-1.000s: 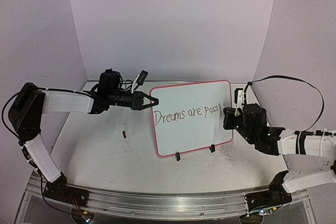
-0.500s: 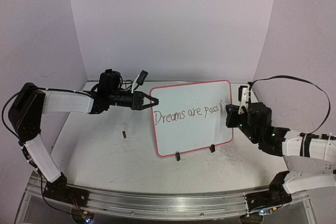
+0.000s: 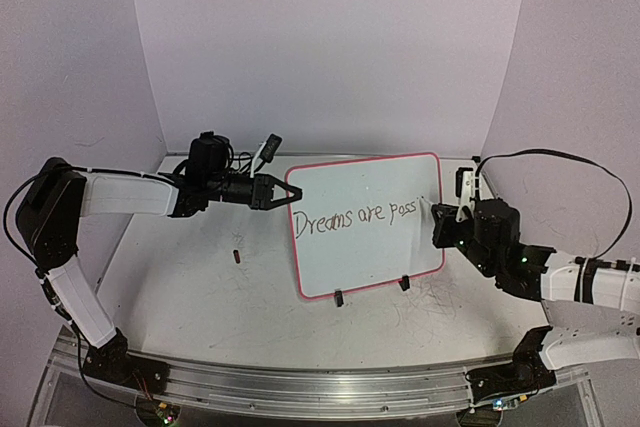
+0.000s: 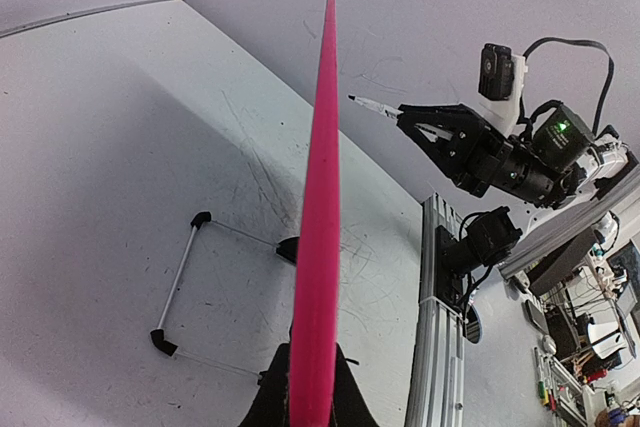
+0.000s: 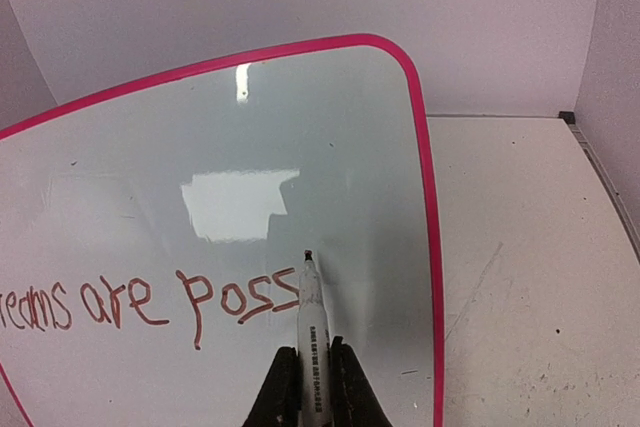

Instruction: Write a sentence on the whiteboard

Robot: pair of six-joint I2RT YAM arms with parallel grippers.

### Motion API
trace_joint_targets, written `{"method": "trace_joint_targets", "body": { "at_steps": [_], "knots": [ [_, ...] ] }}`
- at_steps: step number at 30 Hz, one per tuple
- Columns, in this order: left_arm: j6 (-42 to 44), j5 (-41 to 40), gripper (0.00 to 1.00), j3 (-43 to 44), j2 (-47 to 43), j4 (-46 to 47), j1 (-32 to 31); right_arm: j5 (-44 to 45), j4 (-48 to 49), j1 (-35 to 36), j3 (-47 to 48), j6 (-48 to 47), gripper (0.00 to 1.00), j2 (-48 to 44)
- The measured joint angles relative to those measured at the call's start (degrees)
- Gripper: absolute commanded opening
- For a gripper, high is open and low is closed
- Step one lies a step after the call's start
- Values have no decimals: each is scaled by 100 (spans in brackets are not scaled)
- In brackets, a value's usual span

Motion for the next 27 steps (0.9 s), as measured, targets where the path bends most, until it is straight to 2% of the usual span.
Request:
{"method": "trace_joint_targets", "body": {
  "at_steps": [27],
  "knots": [
    [4, -2, 0, -2, -11, -7, -9, -33, 133, -9, 0, -75, 0, 353]
  ]
}}
